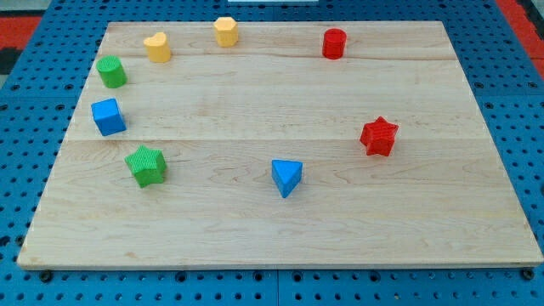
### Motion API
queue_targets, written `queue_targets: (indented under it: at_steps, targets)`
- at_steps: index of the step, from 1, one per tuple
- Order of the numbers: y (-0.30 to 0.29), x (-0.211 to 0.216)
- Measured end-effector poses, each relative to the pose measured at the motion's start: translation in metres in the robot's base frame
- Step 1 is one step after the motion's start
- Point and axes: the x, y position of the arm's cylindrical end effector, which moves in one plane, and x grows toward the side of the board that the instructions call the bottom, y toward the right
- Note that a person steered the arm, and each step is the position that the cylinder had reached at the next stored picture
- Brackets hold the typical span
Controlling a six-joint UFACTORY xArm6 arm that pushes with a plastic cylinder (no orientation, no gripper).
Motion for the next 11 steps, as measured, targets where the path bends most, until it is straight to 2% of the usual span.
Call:
queue_targets:
  at_steps: [1, 2, 3, 4, 5, 6, 7, 8, 9, 11]
  targets:
    - [-0.047, -0.100]
    - [-0.113, -0.166]
    - [-0.147, -0.241]
    - [-0.187, -0.266]
    - [-0.263, -0.266]
    - [-0.299, -0.266]
    - [-0.270, -0.269]
    - [-0.241, -0.305]
    - [-0.177, -0.307]
    - [-0.173, -0.320]
